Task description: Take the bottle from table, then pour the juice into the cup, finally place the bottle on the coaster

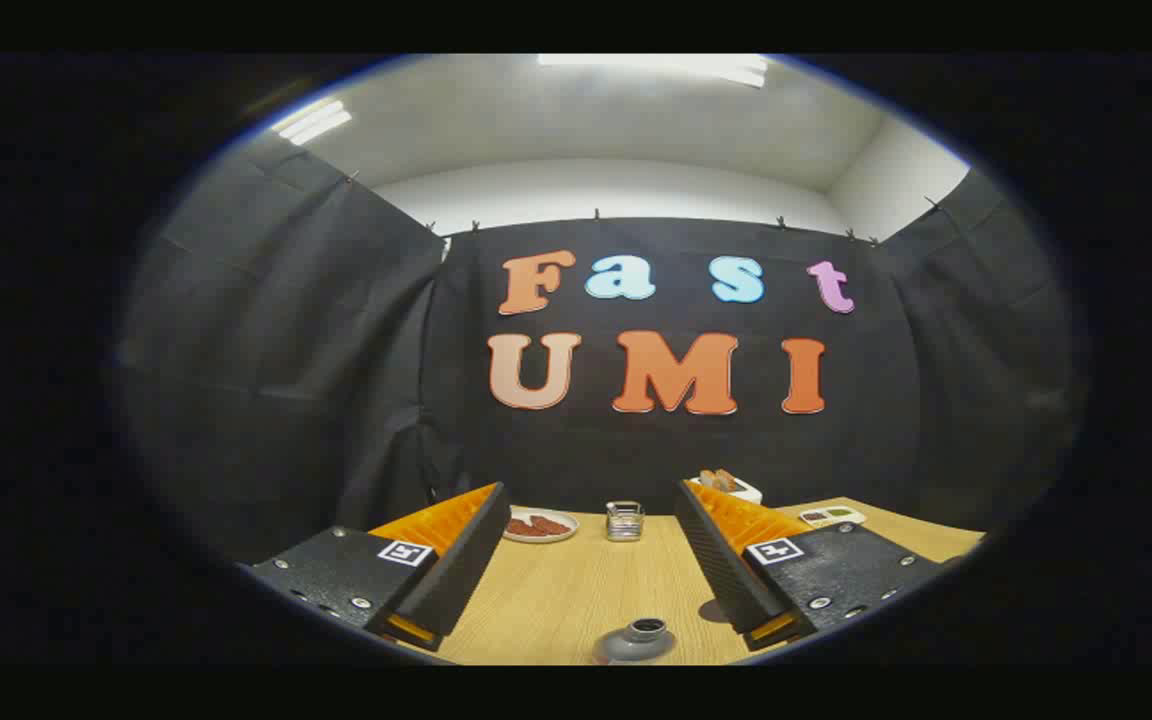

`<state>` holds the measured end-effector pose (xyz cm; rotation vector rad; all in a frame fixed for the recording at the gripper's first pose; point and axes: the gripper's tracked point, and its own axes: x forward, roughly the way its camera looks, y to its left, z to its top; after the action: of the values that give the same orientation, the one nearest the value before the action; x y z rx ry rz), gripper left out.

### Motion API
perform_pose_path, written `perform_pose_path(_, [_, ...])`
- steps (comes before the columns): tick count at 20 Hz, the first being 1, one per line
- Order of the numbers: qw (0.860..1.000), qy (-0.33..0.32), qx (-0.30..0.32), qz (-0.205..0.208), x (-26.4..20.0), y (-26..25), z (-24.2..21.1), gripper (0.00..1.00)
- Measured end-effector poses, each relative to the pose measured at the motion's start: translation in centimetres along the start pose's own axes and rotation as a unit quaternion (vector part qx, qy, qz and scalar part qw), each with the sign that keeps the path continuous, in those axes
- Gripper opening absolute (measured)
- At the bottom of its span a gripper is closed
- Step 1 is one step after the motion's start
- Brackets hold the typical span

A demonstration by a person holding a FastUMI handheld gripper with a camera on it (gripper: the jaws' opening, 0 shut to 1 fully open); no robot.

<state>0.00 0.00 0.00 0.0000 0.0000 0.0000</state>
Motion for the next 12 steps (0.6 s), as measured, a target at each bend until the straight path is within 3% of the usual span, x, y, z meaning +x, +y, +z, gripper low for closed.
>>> perform_pose_path(12, [1.000, -0.002, -0.013, -0.009, -1.1, 1.4, -0.4, 0.98])
